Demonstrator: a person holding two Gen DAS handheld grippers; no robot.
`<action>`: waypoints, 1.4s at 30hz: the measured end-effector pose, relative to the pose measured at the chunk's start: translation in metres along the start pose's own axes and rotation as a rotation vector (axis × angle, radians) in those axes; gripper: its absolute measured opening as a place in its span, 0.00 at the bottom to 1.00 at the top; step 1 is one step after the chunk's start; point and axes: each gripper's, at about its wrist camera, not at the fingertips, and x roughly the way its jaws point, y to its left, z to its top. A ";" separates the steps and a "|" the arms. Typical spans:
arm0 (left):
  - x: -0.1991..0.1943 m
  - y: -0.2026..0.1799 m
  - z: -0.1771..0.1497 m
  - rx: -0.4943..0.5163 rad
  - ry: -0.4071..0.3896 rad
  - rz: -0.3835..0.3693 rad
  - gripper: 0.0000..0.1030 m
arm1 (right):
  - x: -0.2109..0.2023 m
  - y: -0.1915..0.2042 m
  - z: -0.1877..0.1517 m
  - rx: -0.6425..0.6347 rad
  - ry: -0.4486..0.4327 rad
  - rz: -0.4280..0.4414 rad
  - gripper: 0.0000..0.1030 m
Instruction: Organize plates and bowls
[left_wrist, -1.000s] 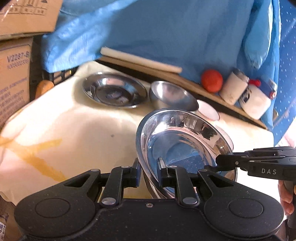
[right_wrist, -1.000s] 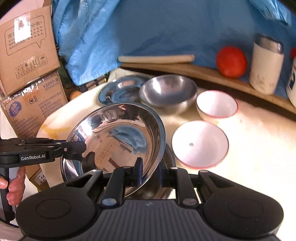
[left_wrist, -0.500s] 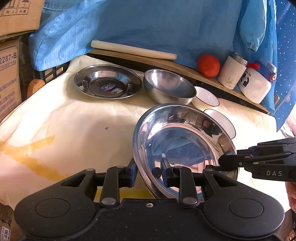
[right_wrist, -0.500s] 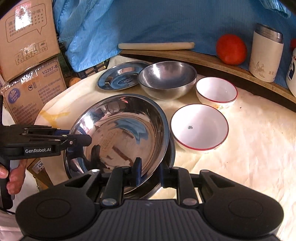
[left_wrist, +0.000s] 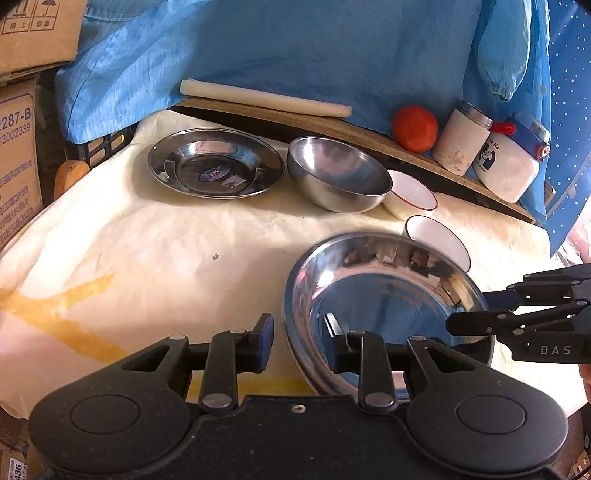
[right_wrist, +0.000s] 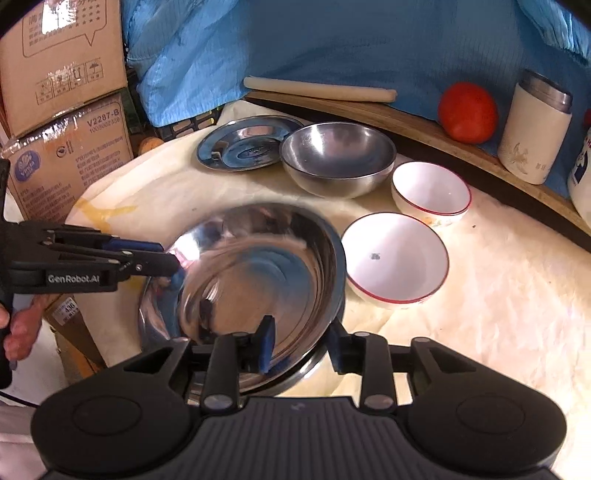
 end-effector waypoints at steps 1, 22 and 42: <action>0.000 0.001 0.000 -0.001 0.001 0.001 0.29 | 0.000 0.000 0.000 -0.001 0.001 -0.001 0.34; -0.018 0.027 0.017 -0.114 -0.152 0.134 0.98 | -0.021 -0.005 0.015 -0.031 -0.131 0.038 0.94; 0.010 0.058 0.047 -0.288 -0.202 0.302 0.99 | 0.025 -0.016 0.106 -0.041 -0.234 0.109 1.00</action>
